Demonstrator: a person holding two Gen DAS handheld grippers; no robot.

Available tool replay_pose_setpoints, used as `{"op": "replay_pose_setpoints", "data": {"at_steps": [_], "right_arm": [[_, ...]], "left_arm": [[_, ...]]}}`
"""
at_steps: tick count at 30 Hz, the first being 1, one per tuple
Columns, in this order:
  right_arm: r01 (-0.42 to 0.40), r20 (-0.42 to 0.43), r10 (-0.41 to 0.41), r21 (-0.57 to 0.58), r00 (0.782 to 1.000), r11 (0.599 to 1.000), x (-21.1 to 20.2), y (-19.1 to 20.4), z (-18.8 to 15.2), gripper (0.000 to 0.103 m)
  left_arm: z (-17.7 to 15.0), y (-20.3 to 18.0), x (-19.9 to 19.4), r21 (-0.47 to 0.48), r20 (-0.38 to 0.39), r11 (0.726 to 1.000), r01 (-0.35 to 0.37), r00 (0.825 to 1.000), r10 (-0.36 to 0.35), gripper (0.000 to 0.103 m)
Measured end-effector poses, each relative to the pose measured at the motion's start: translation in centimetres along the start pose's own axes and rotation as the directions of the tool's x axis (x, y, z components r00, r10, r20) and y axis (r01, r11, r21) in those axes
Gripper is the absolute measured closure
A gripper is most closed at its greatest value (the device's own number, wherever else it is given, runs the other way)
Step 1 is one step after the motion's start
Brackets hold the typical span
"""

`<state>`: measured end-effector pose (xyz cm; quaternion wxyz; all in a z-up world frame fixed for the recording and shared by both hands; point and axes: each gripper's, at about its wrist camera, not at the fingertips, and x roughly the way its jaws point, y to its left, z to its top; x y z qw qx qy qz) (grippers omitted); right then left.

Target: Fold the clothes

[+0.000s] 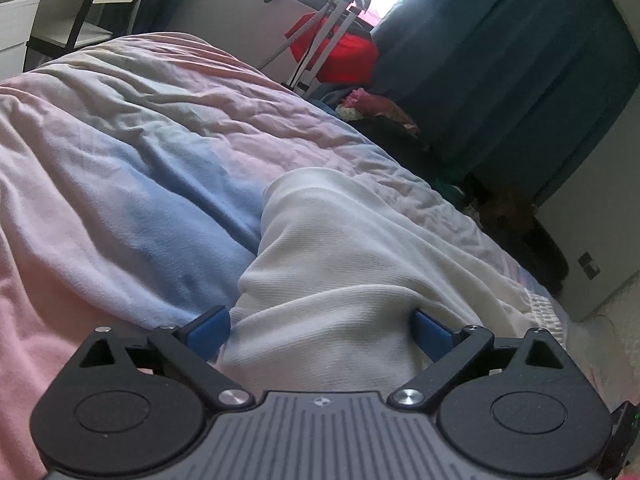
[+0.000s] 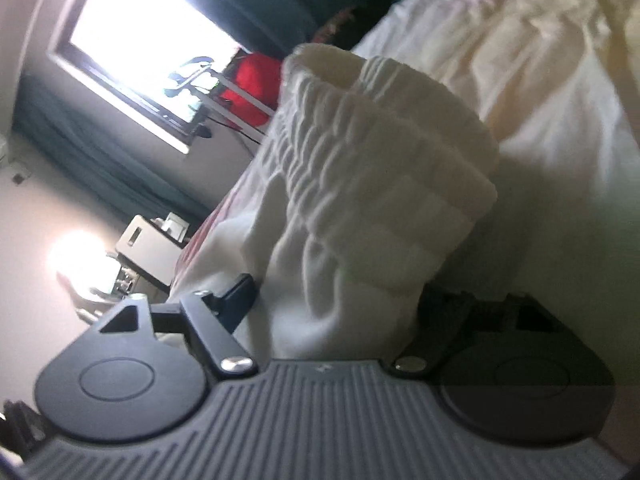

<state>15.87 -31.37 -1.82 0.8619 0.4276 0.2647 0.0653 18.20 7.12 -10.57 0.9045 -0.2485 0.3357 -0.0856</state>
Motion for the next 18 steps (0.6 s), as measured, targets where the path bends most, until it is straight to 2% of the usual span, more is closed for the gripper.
{"op": "replay_pose_setpoints", "data": {"at_steps": [3, 5, 7, 8, 11, 13, 16, 18], "right_arm": [[0.022, 0.007, -0.022, -0.014, 1.0, 1.0, -0.2, 0.6, -0.1, 0.03], [0.041, 0.027, -0.04, -0.027, 0.999, 0.999, -0.6, 0.9, -0.3, 0.042], [0.039, 0.04, -0.038, -0.023, 0.998, 0.999, -1.3, 0.9, -0.4, 0.05], [0.037, 0.048, -0.036, -0.026, 0.998, 0.999, -1.5, 1.3, -0.4, 0.054], [0.026, 0.074, -0.023, -0.034, 0.997, 0.999, -2.1, 2.2, -0.2, 0.06], [0.016, 0.084, -0.012, -0.047, 0.996, 0.999, -2.7, 2.9, -0.1, 0.061], [0.007, 0.073, -0.002, -0.074, 0.997, 0.997, -3.5, 4.3, 1.2, 0.063], [0.002, 0.065, 0.003, -0.077, 0.998, 0.997, -3.9, 5.0, 2.5, 0.064]], "left_arm": [[0.0, -0.1, 0.1, 0.012, 0.008, 1.0, 0.0, 1.0, 0.0, 0.004], [0.0, -0.2, 0.1, 0.021, 0.013, 1.0, 0.0, 1.0, -0.001, 0.011], [0.0, -0.3, 0.1, 0.029, 0.018, 1.0, 0.001, 1.0, -0.001, 0.024], [0.0, -0.4, 0.1, 0.033, 0.021, 0.999, 0.001, 1.0, -0.001, 0.027], [0.0, -0.7, 0.0, 0.049, 0.036, 0.999, 0.004, 0.999, -0.005, 0.046], [0.2, -1.2, -0.6, 0.06, 0.061, 0.998, 0.027, 0.998, -0.03, 0.065], [0.5, -2.3, -1.5, 0.095, 0.111, 0.993, 0.065, 0.991, -0.075, 0.073], [0.7, -3.4, -1.7, 0.105, 0.098, 0.991, 0.08, 0.991, -0.09, 0.074]]}}
